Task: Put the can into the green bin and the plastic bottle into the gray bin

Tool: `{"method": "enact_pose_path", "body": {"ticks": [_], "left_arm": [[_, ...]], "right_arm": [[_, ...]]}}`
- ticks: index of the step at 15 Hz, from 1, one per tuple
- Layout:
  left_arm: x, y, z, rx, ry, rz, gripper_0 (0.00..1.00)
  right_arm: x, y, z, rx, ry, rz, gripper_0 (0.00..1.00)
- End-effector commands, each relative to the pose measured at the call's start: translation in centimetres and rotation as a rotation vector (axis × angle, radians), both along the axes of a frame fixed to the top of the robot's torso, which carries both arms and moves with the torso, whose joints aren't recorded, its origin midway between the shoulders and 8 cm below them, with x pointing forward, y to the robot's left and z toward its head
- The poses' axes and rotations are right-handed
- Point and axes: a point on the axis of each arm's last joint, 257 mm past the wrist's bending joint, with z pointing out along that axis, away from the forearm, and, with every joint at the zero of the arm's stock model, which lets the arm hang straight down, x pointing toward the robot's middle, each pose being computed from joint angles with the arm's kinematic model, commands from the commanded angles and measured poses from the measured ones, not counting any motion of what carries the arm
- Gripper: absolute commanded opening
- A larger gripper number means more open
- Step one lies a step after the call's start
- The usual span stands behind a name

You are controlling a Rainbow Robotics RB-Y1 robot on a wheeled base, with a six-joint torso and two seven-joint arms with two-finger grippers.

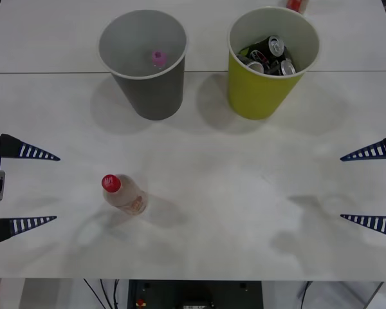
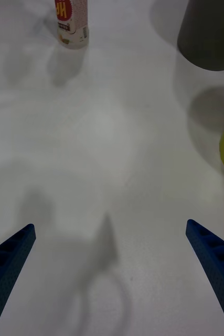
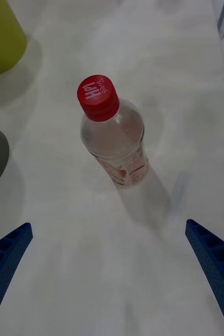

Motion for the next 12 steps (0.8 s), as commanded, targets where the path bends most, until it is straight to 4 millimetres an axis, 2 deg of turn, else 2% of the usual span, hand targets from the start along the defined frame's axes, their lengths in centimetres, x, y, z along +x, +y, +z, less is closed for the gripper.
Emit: {"method": "enact_pose_path", "body": {"ticks": [1, 2, 7, 12], "left_arm": [[0.0, 0.0, 0.0, 0.000, 0.000, 0.000, 1.00], [-0.1, 0.6, -1.1, -0.011, 0.029, 0.025, 1.00], [0.0, 0.7, -1.3, -0.030, 0.037, 0.037, 1.00], [-0.2, -0.9, -3.3, -0.175, 0.095, 0.069, 1.00]], "right_arm": [[0.0, 0.0, 0.0, 0.000, 0.000, 0.000, 1.00], [0.0, 0.0, 0.0, 0.000, 0.000, 0.000, 1.00], [0.0, 0.0, 0.0, 0.000, 0.000, 0.000, 1.00], [0.0, 0.0, 0.0, 0.000, 0.000, 0.000, 1.00]]}}
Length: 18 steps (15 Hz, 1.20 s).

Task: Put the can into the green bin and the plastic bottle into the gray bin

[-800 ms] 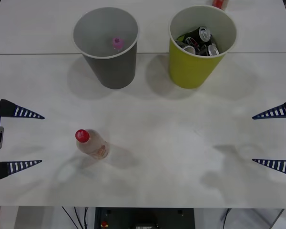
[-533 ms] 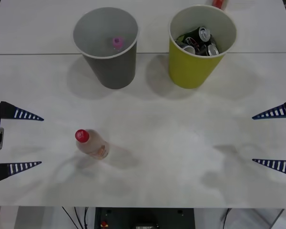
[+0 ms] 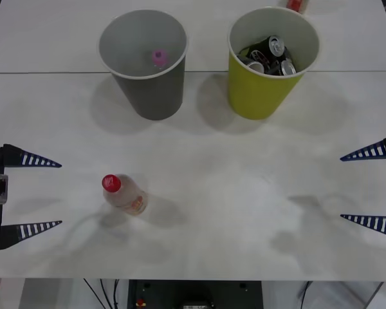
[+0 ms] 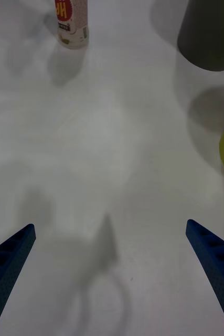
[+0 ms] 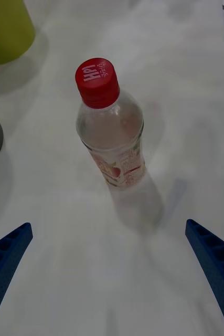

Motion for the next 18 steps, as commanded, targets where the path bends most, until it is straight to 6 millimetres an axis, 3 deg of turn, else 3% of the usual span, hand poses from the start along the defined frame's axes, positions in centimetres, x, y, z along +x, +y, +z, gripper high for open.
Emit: {"method": "enact_pose_path", "body": {"ticks": [1, 10, 18], "left_arm": [[-0.2, -1.2, -1.4, -0.105, 0.062, 0.003, 1.00], [1.4, -3.5, -4.6, -0.307, 0.028, -0.038, 1.00], [1.9, -6.5, -5.8, -0.432, 0.030, 0.000, 1.00]], "right_arm": [[0.0, 0.0, 0.0, 0.000, 0.000, 0.000, 1.00], [0.0, 0.0, 0.0, 0.000, 0.000, 0.000, 1.00], [0.0, 0.0, 0.0, 0.000, 0.000, 0.000, 1.00]]}}
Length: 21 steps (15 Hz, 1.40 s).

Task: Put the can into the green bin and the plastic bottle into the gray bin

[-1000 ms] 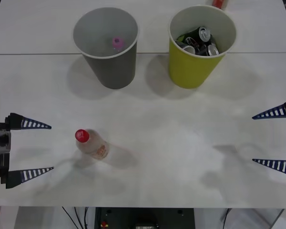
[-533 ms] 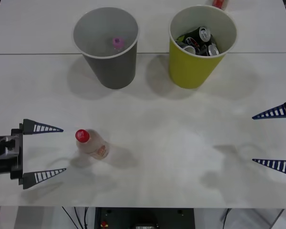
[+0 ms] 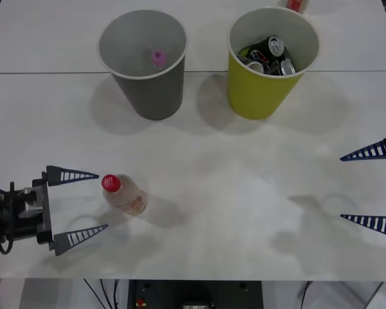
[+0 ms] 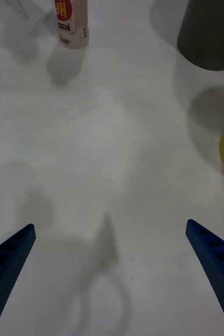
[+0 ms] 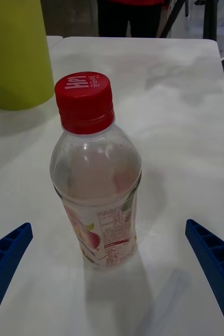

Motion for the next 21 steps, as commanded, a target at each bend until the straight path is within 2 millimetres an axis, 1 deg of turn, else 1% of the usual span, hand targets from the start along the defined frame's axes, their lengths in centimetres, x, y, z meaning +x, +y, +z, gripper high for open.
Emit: {"method": "enact_pose_path", "body": {"ticks": [1, 5, 7, 12, 14, 18, 19, 20, 21], "left_arm": [[0.3, -1.3, -0.6, -0.038, 0.001, 0.012, 1.00], [1.1, -3.0, -0.9, -0.089, 0.000, 0.031, 1.00], [1.8, -3.5, -1.1, -0.113, 0.002, 0.042, 1.00], [3.0, -5.2, -1.6, -0.119, -0.008, 0.042, 1.00], [3.2, -6.1, -1.7, -0.128, -0.006, 0.042, 1.00], [3.4, -6.9, -2.1, -0.148, 0.002, 0.047, 1.00], [3.4, -7.1, -2.2, -0.147, 0.005, 0.046, 0.94], [3.4, -7.1, -2.2, -0.148, 0.005, 0.047, 0.40], [3.4, -7.2, -2.2, -0.148, 0.004, 0.045, 0.08]], "right_arm": [[0.0, 0.0, 0.0, 0.000, 0.000, 0.000, 1.00], [0.0, 0.0, 0.0, 0.000, 0.000, 0.000, 1.00], [0.0, 0.0, 0.0, 0.000, 0.000, 0.000, 1.00], [0.0, 0.0, 0.0, 0.000, 0.000, 0.000, 1.00], [0.0, 0.0, 0.0, 0.000, 0.000, 0.000, 1.00], [0.0, 0.0, 0.0, 0.000, 0.000, 0.000, 1.00], [0.0, 0.0, 0.0, 0.000, 0.000, 0.000, 1.00], [0.0, 0.0, 0.0, 0.000, 0.000, 0.000, 1.00], [0.0, 0.0, 0.0, 0.000, 0.000, 0.000, 1.00]]}}
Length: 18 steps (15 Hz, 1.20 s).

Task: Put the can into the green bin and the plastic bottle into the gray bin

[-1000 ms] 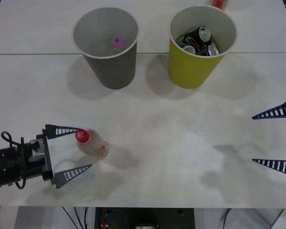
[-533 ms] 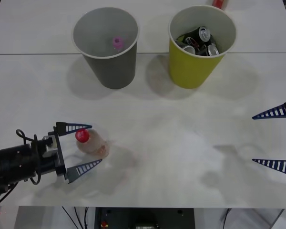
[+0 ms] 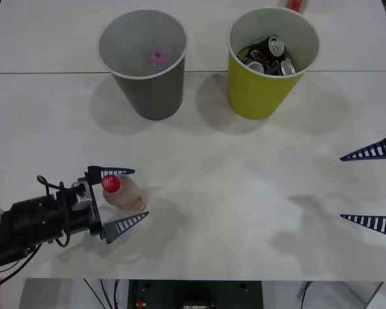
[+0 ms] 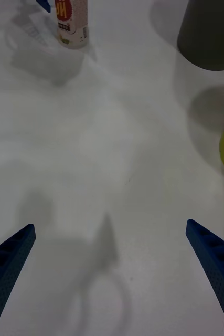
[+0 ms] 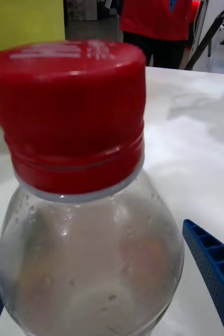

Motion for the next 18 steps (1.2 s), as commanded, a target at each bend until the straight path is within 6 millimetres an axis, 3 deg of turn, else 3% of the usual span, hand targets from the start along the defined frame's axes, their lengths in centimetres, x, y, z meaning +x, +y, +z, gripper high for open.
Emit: {"method": "enact_pose_path", "body": {"ticks": [1, 8, 12, 18], "left_arm": [[0.0, -0.1, 0.1, -0.001, -0.001, -0.001, 0.00], [0.2, 0.0, 0.3, -0.006, 0.004, 0.002, 0.00], [0.9, 1.1, 0.8, 0.010, 0.011, 0.013, 0.00], [0.9, 3.7, 4.6, 0.091, 0.274, 0.041, 0.00]], "right_arm": [[0.0, 0.0, 0.0, 0.000, 0.000, 0.000, 1.00], [0.0, 0.0, 0.0, 0.000, 0.000, 0.000, 1.00], [0.0, 0.0, 0.0, 0.000, 0.000, 0.000, 1.00], [0.0, 0.0, 0.0, 0.000, 0.000, 0.000, 1.00]]}}
